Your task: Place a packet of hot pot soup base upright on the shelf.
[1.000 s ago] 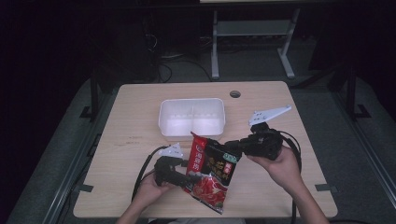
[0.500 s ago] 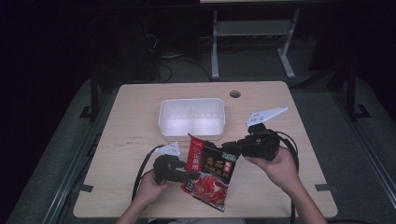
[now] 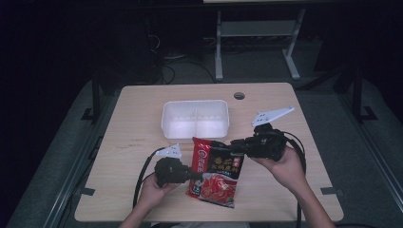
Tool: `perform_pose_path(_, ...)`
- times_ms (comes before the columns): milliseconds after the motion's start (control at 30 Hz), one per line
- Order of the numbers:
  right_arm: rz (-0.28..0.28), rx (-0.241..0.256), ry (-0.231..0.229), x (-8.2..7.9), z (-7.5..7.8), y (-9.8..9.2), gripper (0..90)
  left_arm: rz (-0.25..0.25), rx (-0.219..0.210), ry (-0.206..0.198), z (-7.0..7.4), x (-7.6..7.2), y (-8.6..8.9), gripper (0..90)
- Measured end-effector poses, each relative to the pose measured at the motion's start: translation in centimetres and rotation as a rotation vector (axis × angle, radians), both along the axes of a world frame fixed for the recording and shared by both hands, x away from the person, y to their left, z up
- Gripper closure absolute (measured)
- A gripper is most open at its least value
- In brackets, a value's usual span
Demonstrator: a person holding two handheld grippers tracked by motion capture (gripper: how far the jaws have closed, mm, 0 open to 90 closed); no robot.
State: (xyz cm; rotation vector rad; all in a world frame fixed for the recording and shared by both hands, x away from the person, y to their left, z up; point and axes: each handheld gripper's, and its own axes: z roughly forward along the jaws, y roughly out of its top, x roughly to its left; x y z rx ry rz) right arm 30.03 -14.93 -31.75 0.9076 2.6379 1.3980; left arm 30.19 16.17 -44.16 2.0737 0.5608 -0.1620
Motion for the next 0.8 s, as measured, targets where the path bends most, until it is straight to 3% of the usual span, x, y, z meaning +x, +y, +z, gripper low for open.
perform_pose_path(33,-0.004,-0.017,0.000,0.1,-0.2,0.1,62.1,0.000,0.002,-0.001,0.0,0.0,0.0,76.5)
perform_pose_path(67,-0.004,-0.017,0.000,0.1,-0.2,0.1,62.1,0.000,0.002,-0.001,0.0,0.0,0.0,76.5)
perform_pose_path(100,-0.005,-0.048,0.009,0.3,-0.6,0.2,52.8,0.000,0.002,-0.003,0.0,0.0,0.0,76.5)
perform_pose_path(233,0.007,-0.090,0.036,0.7,-1.3,0.5,45.8,0.001,0.003,-0.006,0.0,-0.1,0.0,76.5)
perform_pose_path(600,0.039,-0.125,0.116,2.4,-3.0,0.6,42.4,-0.001,0.016,-0.021,0.2,-0.3,-0.1,76.3)
perform_pose_path(800,0.085,-0.129,0.149,2.7,-4.1,1.5,47.0,-0.005,0.020,-0.027,0.3,-0.3,-0.2,76.2)
